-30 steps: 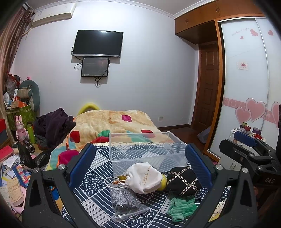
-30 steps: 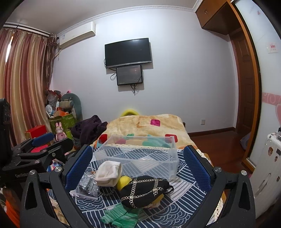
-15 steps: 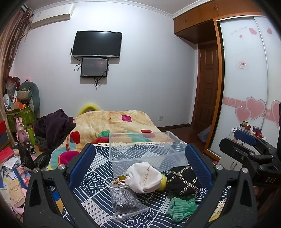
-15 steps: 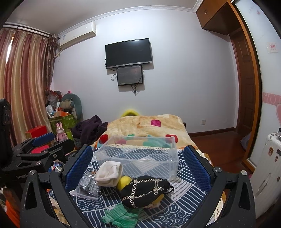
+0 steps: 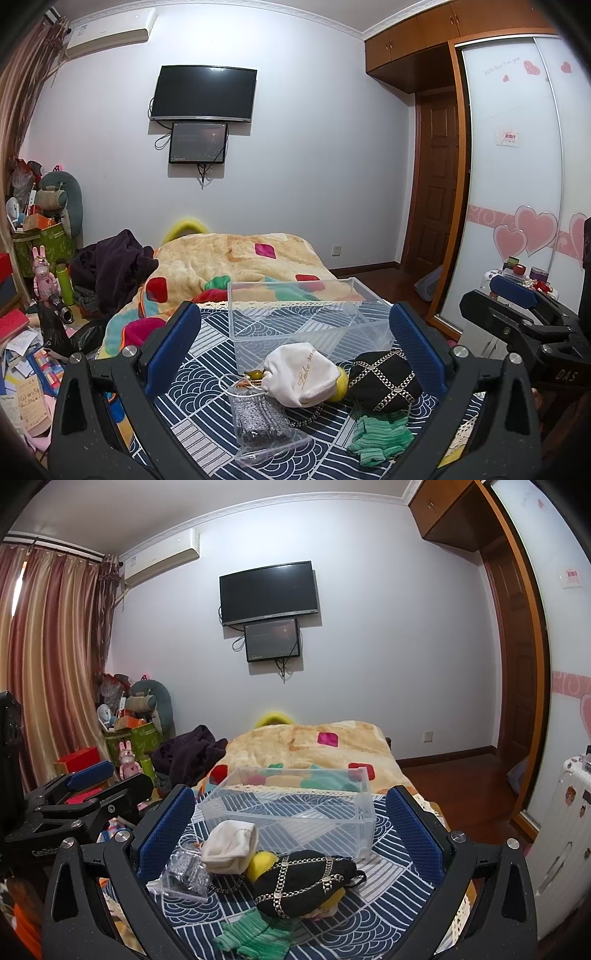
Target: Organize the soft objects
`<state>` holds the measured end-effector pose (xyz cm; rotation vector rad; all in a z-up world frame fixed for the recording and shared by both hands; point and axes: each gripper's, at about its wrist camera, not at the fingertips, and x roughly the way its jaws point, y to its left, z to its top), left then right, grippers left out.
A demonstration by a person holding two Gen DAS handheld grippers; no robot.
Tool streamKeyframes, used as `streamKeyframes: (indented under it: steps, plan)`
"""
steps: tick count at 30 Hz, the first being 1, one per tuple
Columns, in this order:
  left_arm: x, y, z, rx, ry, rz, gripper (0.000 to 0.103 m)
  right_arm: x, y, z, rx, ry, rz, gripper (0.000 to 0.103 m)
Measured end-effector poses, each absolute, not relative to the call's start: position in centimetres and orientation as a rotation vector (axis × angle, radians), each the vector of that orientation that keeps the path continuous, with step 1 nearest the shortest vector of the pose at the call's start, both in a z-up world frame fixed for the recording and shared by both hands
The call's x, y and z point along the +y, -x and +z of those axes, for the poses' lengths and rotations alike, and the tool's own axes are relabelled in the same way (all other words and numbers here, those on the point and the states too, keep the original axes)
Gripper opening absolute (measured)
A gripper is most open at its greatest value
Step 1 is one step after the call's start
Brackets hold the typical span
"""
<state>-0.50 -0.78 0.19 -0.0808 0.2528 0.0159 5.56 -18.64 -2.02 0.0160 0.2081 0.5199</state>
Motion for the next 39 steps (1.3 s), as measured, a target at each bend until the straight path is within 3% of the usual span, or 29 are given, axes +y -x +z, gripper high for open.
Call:
streamKeyframes:
  steps: [22,34,36,39]
  plan:
    - [-0.4,0.6,0.7,0.254,0.096,0.009,0.103,-18.8,-5.5,-2.0,0.206,-0.027,0.518,0.103]
    - [1.0,-2.3,-3.1,0.372,0.140,-0.010,0.103,-18.6,-7.8,-4.4,0.293,-0.019,0.527,0.103]
    - [1.2,-3.1,-4.0,0.397,0.148,-0.005,0.102,-18.4,-8.5,-5.3,0.340,-0.028,0.537,0.100]
    - [1.1,-4.0,-5.1,0.430,0.159,-0.018,0.097,-18.0,-9.5,-6.5,0.404,-0.022,0.539,0.085]
